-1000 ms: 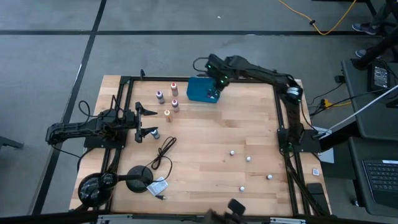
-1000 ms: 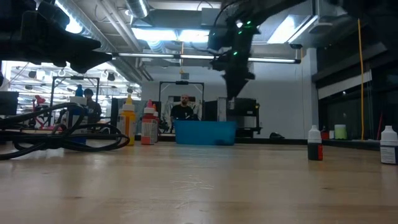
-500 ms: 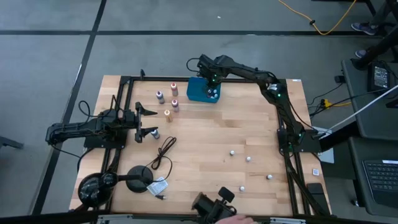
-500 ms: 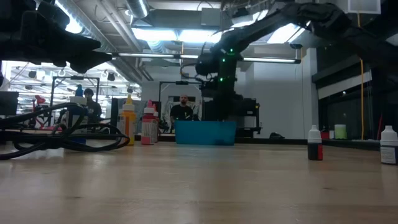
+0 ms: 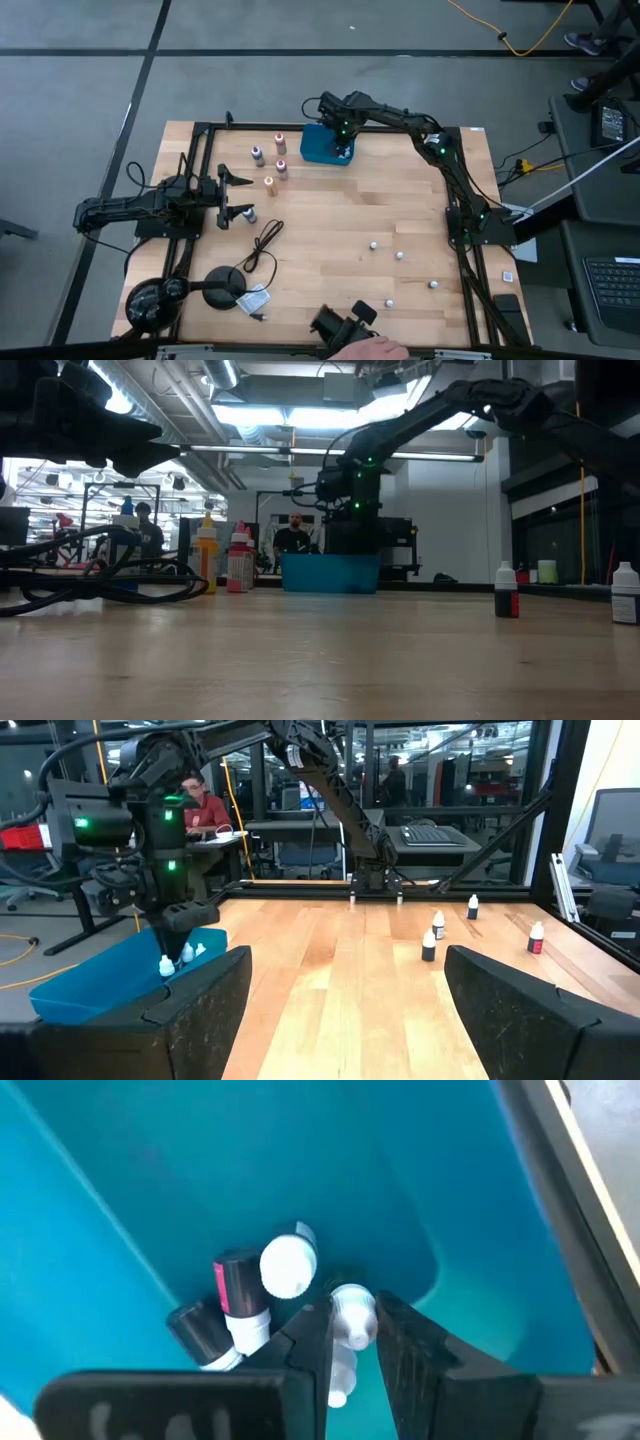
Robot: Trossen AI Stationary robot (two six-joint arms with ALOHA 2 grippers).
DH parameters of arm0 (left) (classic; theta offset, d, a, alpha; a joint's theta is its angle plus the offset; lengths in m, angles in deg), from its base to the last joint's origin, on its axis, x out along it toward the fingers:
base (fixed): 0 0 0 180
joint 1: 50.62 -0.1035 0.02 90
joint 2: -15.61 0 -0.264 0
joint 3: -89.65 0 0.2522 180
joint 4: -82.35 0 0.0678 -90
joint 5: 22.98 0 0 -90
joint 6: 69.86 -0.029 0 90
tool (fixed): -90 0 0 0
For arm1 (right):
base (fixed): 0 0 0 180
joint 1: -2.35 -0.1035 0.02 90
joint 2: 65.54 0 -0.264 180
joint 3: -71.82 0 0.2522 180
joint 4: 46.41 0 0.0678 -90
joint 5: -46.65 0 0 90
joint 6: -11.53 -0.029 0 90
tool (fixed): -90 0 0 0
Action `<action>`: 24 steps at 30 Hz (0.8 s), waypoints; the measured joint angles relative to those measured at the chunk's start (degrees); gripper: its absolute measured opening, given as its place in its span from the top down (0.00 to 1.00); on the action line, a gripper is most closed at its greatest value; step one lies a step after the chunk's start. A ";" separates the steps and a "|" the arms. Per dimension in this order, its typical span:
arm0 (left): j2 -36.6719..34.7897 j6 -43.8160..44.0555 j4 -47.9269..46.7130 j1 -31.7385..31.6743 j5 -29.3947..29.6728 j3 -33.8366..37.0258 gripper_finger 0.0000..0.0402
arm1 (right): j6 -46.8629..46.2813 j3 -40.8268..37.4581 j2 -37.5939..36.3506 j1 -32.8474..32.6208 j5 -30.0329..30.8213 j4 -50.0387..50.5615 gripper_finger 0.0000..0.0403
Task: Pick & Place food coloring
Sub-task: Put the small green food coloring bottle into the blue container, then put the small red food coloring bottle into the blue container
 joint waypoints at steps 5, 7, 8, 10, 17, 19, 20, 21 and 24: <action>0.00 0.02 0.01 0.00 0.01 0.00 0.18 | 0.43 0.00 0.00 0.02 0.01 -0.01 0.80; -0.01 -0.01 -0.01 0.00 -0.02 0.00 0.18 | 0.58 0.00 0.00 0.04 0.01 0.22 0.78; 0.01 0.02 -0.02 0.00 -0.02 -0.02 0.18 | 0.75 0.00 0.00 0.04 0.03 0.35 0.77; 0.01 0.02 -0.01 0.00 -0.02 0.00 0.18 | 1.01 0.00 -0.01 0.04 0.03 0.50 0.75; -0.02 0.00 0.00 0.00 -0.02 0.01 0.18 | 1.37 1.93 -0.17 0.04 0.08 2.16 0.70; 0.00 -0.01 -0.01 0.00 -0.02 0.00 0.18 | 1.40 3.18 -0.26 0.04 0.08 2.62 0.70; -0.01 -0.01 0.00 0.00 -0.01 -0.01 0.18 | 1.42 3.97 -0.26 0.04 0.08 2.96 0.70; 0.00 0.00 -0.01 0.00 -0.02 0.00 0.19 | 1.39 4.89 -0.26 0.04 0.10 3.62 0.70; -0.01 0.00 0.00 0.00 -0.01 0.00 0.18 | 1.37 7.98 -0.34 0.04 0.11 5.93 0.70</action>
